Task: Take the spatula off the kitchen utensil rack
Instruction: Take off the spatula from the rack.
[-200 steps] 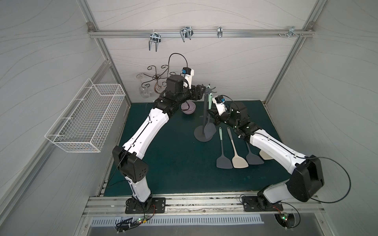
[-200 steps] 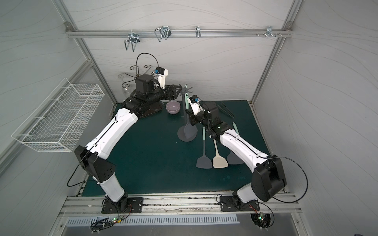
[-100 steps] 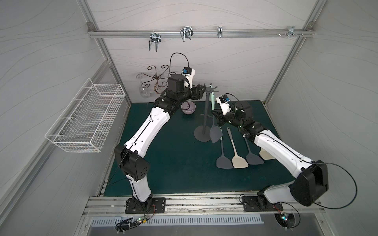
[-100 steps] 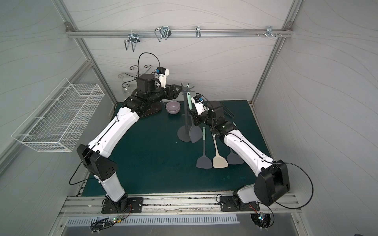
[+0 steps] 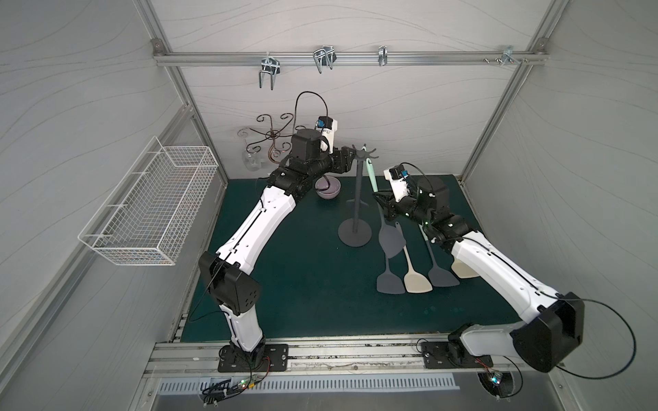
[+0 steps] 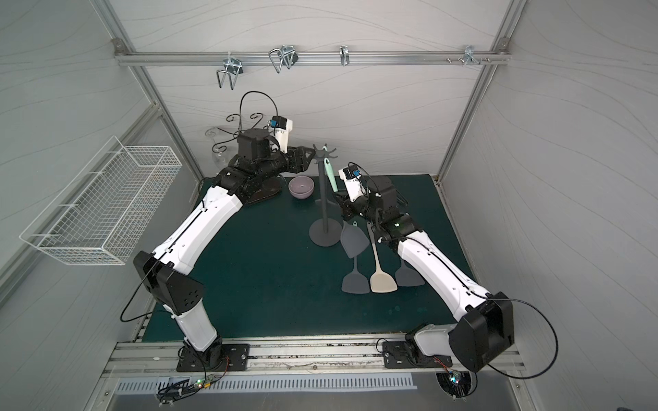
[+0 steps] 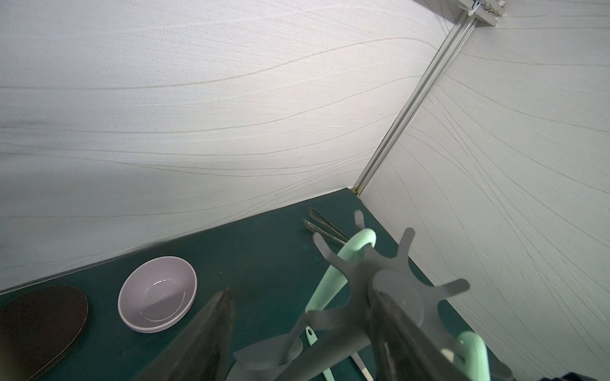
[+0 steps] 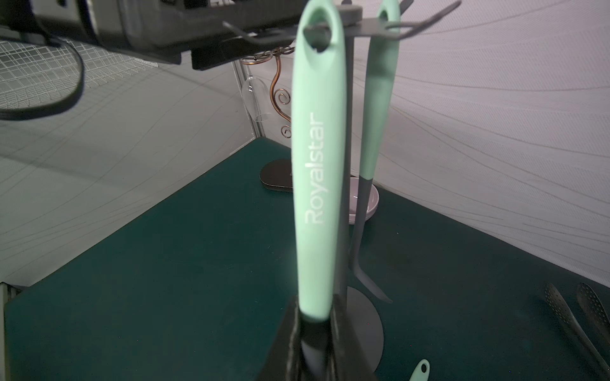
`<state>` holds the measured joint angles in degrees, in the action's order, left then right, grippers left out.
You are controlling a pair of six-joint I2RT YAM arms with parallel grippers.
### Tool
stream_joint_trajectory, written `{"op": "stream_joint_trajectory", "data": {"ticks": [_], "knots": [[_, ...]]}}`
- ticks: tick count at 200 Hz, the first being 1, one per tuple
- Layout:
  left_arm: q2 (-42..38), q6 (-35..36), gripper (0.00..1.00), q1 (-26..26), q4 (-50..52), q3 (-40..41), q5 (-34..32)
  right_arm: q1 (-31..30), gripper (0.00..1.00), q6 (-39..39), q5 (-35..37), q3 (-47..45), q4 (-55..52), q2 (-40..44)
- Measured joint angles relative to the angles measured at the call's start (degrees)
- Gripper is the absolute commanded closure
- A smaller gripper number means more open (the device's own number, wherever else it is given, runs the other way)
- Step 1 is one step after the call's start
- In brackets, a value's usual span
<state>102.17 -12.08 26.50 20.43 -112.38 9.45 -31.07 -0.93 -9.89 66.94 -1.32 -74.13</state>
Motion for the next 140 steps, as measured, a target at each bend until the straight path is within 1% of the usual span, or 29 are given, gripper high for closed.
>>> {"op": "stream_joint_trajectory", "data": {"ticks": [35,90,140], "knots": [[0.0,0.0,0.31,0.0,-0.1,0.0,0.0,0.0,1.0,-1.7,0.6,-3.1,4.5,1.4],[0.1,0.1,0.32,0.0,-0.2,0.0,0.0,0.0,1.0,-4.3,0.4,-9.2,14.6,2.7],[0.1,0.1,0.32,0.0,-0.3,0.0,0.0,0.0,1.0,-9.5,-0.5,-14.3,24.9,3.0]]}}
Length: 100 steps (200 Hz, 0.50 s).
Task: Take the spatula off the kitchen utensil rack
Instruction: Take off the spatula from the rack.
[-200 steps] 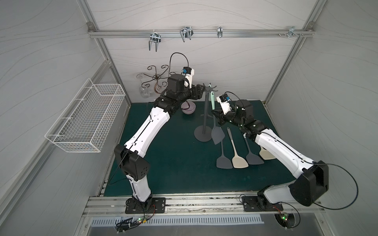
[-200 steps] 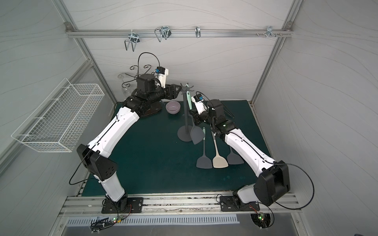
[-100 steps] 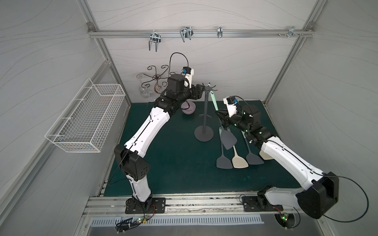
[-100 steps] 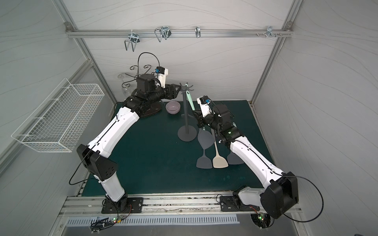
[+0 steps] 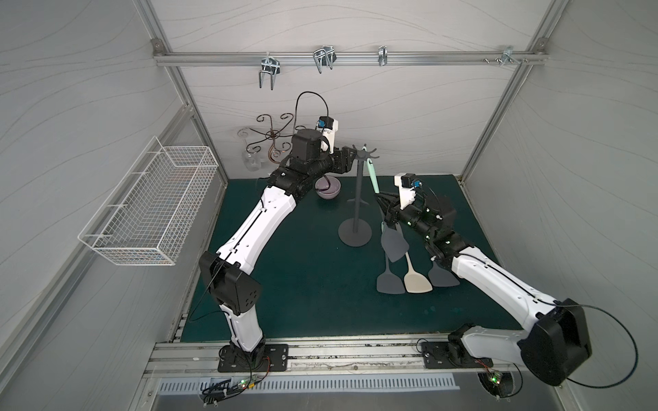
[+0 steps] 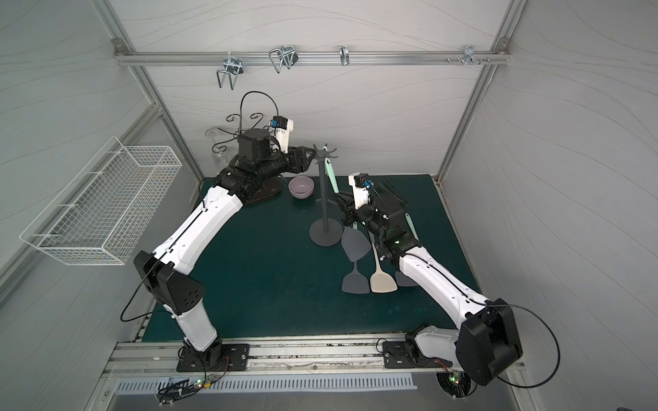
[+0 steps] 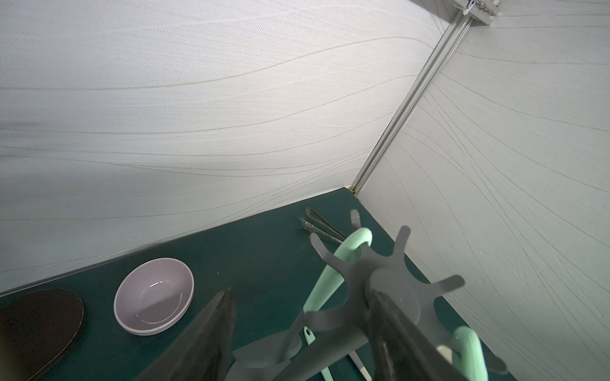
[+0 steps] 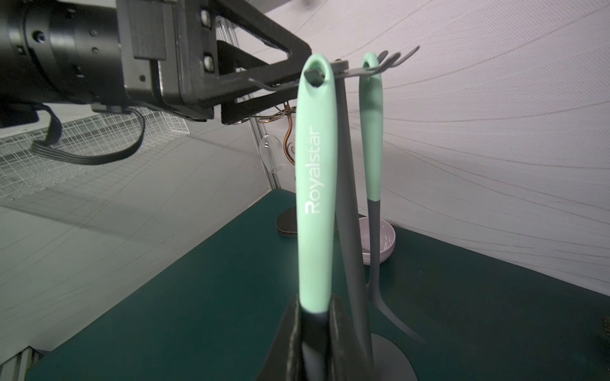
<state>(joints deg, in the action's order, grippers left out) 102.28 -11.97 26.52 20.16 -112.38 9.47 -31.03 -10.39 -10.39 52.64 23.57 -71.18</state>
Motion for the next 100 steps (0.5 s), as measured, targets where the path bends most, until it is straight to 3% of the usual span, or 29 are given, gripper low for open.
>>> {"op": "stream_joint_trajectory", "data": {"ticks": [61,100], "knots": [[0.0,0.0,0.32,0.3,-0.2,0.0,0.6,-0.2,1.0,-6.2,3.6,-5.7,14.1,-0.9],[0.0,0.0,0.32,0.2,-0.1,0.0,0.6,0.0,1.0,-9.1,2.2,-5.7,20.4,-4.8]]}}
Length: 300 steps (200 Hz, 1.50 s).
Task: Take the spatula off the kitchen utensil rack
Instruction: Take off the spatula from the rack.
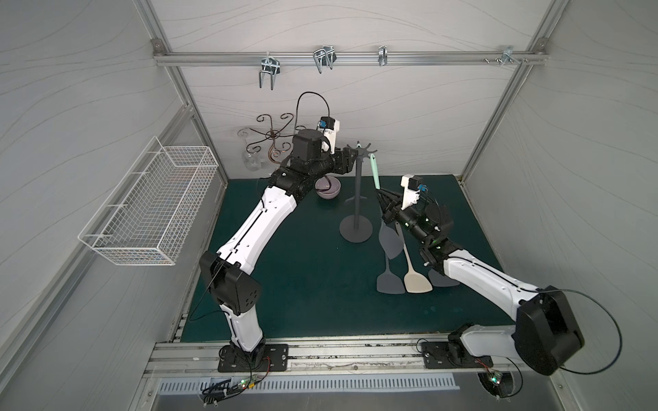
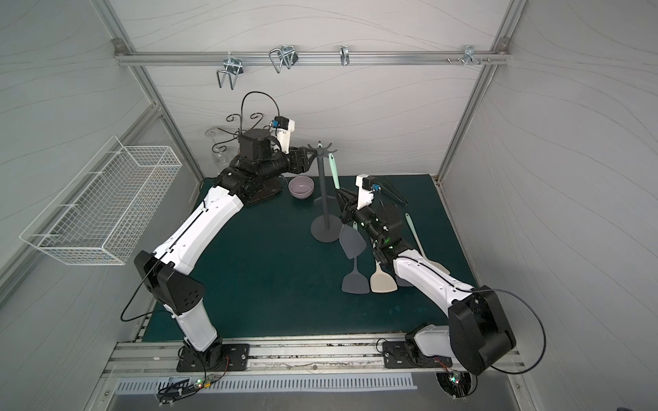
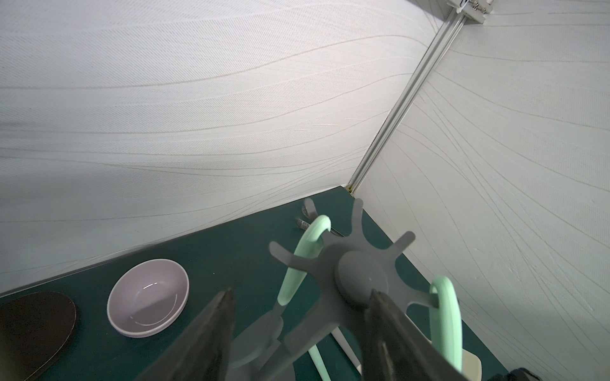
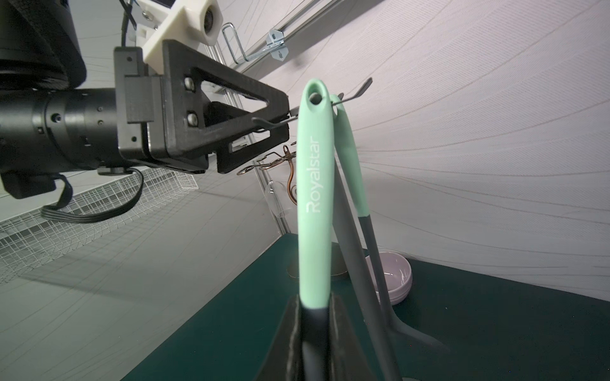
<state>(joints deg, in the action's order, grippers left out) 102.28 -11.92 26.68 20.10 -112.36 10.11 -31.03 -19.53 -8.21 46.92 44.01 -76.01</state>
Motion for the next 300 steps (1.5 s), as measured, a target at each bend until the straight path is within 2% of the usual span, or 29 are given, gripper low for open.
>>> {"op": "stream_joint_trajectory", "data": {"ticks": [48,79,120,163,215,261,300], "knots": [[0.0,0.5,0.32,-0.1,0.1,0.0,0.0,0.0,1.0,1.1,0.0,-0.2,0.3,0.4],[0.4,0.7,0.32,0.0,0.1,-0.3,0.2,0.0,1.0,3.3,2.4,-2.4,1.8,4.5],[1.0,0.8,0.31,0.0,0.5,-1.2,0.5,0.0,1.0,4.6,1.8,-2.4,3.3,7.1],[0.9,1.7,0.15,-0.1,3.1,-2.4,1.0,-0.3,1.0,7.6,-0.4,0.7,-8.3,9.4],[-0.5,2.1,0.1,-0.2,6.6,-3.4,5.2,-0.5,1.0,9.5,-0.9,2.6,-21.0,17.2],[-7.4,1.8,0.1,-0.2,8.0,-2.3,7.7,-0.9,1.0,8.0,0.7,2.4,-30.5,23.1],[-22.5,2.6,0.11,-0.2,9.5,7.8,4.4,-5.3,1.0,5.0,7.3,2.4,-40.6,26.7]]}}
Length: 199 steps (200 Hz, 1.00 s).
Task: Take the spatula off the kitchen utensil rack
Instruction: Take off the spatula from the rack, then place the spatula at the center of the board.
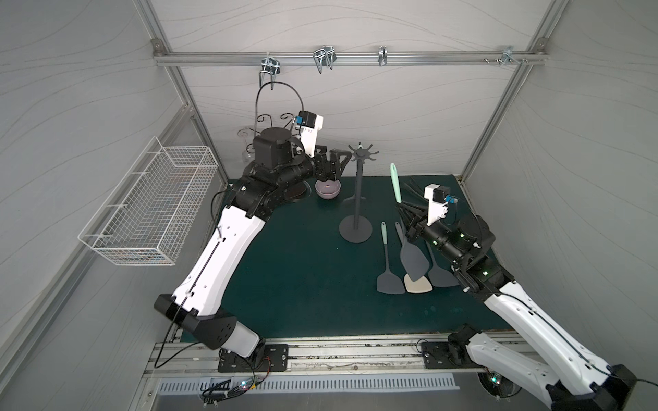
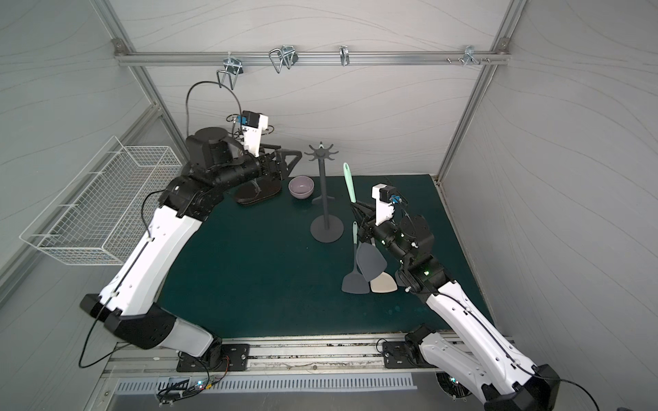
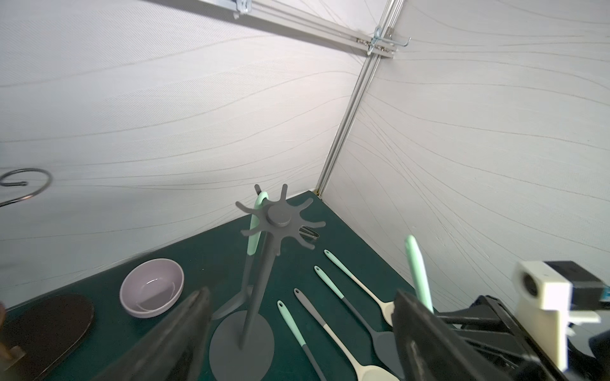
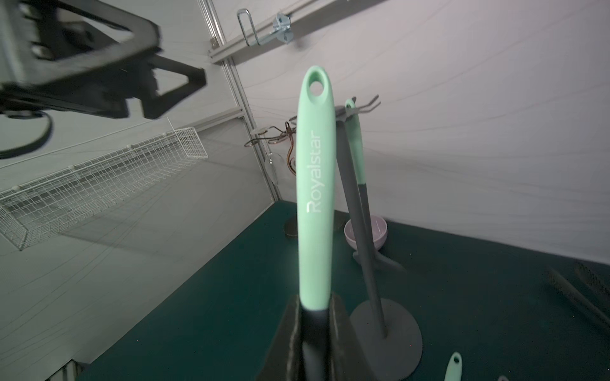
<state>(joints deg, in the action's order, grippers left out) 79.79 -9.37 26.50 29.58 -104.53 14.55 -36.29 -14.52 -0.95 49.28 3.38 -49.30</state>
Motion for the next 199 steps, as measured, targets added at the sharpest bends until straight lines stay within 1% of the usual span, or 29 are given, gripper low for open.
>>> {"op": "stream_joint_trajectory", "data": {"ticks": [15,35,47,64,92,114,131,163,199], "knots": [[-6.5,0.9,0.12,0.0,1.5,5.8,-4.1,-2.6,1.0,-2.0,3.5,0.0,-4.6,0.1],[-15.4,1.9,0.13,0.0,4.1,15.5,-11.7,-7.0,1.0,-5.4,8.6,-0.1,-10.3,-0.2],[-20.0,2.3,0.13,0.0,5.6,21.1,-16.7,-11.1,1.0,-7.7,12.9,-0.1,-13.2,-1.0],[-25.1,2.4,0.13,0.0,8.8,27.6,-21.9,-17.5,1.0,-10.8,18.5,-0.1,-16.2,-3.5],[-30.4,2.5,0.13,0.0,13.7,33.5,-28.0,-28.3,1.0,-16.7,27.6,0.5,-19.8,-12.9],[-32.6,2.5,0.13,0.0,15.4,35.7,-30.7,-33.7,1.0,-21.1,32.8,5.3,-22.0,-24.1],[-33.4,2.5,0.13,0.0,16.5,36.7,-32.0,-35.5,1.0,-24.3,35.0,12.1,-23.2,-33.6],[-34.5,2.3,0.13,0.0,16.9,39.1,-33.0,-35.7,1.0,-27.4,37.1,26.6,-25.6,-48.5],[-36.3,2.3,0.13,0.0,16.9,42.3,-33.6,-33.3,1.0,-28.8,36.7,40.9,-28.8,-61.7]]}}
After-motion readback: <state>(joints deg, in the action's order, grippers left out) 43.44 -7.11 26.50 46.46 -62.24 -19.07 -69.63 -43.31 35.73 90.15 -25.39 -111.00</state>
